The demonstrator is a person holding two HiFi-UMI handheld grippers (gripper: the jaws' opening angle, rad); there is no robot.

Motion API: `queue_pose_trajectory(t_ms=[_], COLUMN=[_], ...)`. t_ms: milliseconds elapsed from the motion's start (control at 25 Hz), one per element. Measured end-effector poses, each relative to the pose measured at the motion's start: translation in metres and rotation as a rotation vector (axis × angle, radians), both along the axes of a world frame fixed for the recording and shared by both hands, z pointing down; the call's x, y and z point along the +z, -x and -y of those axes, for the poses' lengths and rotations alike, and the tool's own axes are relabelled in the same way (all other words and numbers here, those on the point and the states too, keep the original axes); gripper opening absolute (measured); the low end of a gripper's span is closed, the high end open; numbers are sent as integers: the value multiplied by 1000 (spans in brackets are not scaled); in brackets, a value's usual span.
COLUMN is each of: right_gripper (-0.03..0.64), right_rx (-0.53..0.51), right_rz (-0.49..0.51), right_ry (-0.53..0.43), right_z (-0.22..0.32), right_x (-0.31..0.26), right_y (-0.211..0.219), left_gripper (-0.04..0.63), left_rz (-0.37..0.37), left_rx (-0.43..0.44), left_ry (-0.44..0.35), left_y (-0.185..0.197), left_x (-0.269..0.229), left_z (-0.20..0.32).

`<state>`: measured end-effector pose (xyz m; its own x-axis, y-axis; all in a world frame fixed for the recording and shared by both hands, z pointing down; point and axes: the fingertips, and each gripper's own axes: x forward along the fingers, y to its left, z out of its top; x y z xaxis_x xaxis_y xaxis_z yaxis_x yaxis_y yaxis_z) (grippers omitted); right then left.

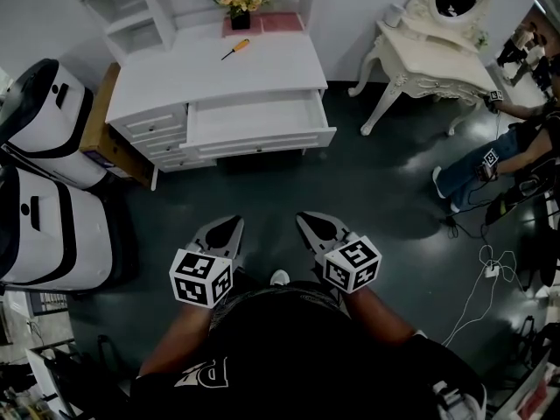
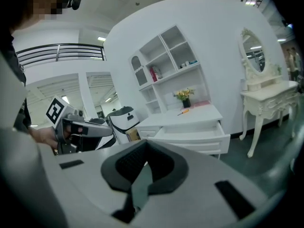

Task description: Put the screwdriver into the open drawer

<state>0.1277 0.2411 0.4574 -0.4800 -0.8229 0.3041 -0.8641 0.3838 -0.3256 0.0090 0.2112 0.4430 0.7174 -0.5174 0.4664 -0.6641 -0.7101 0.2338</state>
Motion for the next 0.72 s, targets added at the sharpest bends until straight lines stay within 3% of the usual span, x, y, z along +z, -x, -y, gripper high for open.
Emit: queue_pose_trajectory(t_ms=[320, 720], right_gripper=[9, 9], right_rx=[-9, -6], right_rz=[-2, -26], right_ry=[7, 19], right_z=[6, 24], right_x=[1, 6], right_y=[-3, -8], left_gripper=[15, 15], left_rz=[20, -7], left_rx=[-2, 7], left_ry=[10, 14], left_y=[0, -8], left_x=[4, 8], left_z=[4, 26])
